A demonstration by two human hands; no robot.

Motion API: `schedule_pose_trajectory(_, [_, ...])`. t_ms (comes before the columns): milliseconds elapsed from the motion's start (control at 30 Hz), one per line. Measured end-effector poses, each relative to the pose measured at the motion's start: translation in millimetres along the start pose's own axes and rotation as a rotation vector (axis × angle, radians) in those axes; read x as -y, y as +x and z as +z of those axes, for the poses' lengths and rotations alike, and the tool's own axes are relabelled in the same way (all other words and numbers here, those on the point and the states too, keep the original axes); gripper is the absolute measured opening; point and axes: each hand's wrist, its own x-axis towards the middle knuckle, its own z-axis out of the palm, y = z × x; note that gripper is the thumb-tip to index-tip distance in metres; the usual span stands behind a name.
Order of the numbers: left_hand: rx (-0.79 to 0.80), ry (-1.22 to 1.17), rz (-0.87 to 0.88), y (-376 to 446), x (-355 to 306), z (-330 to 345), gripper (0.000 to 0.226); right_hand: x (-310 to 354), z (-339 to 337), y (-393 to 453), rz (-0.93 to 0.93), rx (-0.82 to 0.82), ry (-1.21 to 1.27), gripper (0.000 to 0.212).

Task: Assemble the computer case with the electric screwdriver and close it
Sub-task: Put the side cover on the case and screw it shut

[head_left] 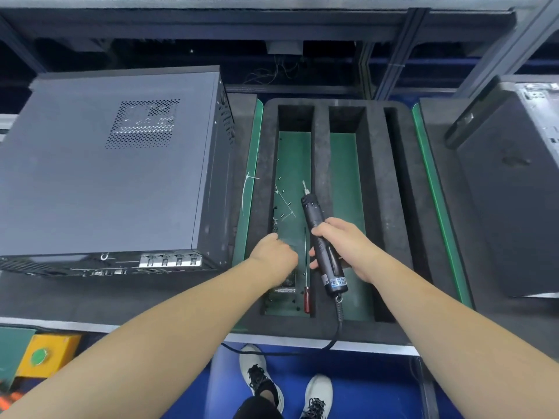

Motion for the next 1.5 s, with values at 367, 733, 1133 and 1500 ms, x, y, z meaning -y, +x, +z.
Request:
schedule_pose_trajectory(367, [0.120,0.105,-0.010,25,-18,8,0.037,-6,1,3,-0.028,-0.024,0.025,0.019])
schedule_pose_trajectory(733, [0.098,0.147,0.095,14,-18,7,0.025,-9,4,8,-0.058,-0.066,0.011,0.020])
schedule_pose_trajectory(1133, [0.144,-0.190,-0.093,19,-31,3,0.036,-10,5,8,-0.085,-0.081,-0.014,0.019])
schedule_pose_trajectory(1500, [0.185,-0.504,-0.168,15,-35,5,0.020,-11,4,6,-0.096,-0.078,-0.045,0.021])
